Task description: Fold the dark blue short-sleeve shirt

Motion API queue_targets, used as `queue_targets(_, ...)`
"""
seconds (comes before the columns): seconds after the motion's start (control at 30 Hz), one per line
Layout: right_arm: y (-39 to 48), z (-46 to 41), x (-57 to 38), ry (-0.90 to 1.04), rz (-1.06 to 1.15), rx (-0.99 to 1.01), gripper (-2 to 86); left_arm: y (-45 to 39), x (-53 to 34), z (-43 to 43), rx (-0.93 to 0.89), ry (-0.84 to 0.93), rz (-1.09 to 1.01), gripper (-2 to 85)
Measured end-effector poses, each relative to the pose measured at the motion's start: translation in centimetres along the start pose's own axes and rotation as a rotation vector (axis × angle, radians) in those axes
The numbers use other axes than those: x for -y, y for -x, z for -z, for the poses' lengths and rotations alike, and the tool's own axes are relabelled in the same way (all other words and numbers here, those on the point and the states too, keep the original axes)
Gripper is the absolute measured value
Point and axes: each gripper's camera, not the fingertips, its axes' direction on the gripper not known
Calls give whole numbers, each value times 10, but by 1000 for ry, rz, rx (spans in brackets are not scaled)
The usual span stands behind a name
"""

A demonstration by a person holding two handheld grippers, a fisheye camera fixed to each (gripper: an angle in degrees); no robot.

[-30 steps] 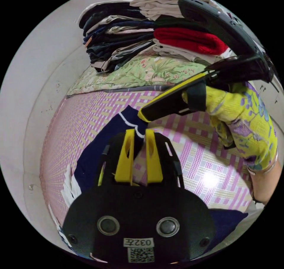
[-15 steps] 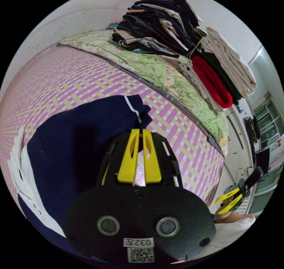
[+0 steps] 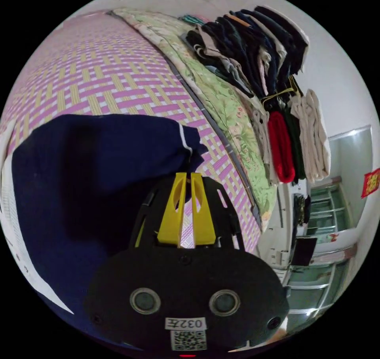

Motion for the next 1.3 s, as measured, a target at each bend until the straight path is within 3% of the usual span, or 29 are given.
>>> queue_targets(0.2, 64, 1, 27, -60, 216, -64, -3, 74, 4, 105, -505, -260, 133, -14)
queue_targets(0.33, 119, -34, 32, -9, 412, -31, -3, 135, -42, 169, -583, -505, 200, -16)
queue_targets(0.47, 143, -97, 27, 158, 517, 31, -4, 204, -101, 202, -457, -601, 349, -16)
queue_targets(0.6, 143, -121, 24, 222, 519, 67, -5, 227, -121, 212, -415, -626, 369, -16)
queue_targets(0.77, 128, -118, 29, 228, 478, 86, -5, 211, -129, 220, -399, -688, 309, -16)
queue_targets(0.9, 122, -121, 34, 253, 476, 91, -4, 183, -163, 225, -176, -830, 298, -16)
queue_targets(1.07, 115, -120, 45, 273, 458, 134, -4, 189, -162, 194, -43, -718, 359, -15)
queue_targets(1.3, 123, -107, 64, 281, 473, 123, 9, 147, -184, 206, 187, -835, 299, -14)
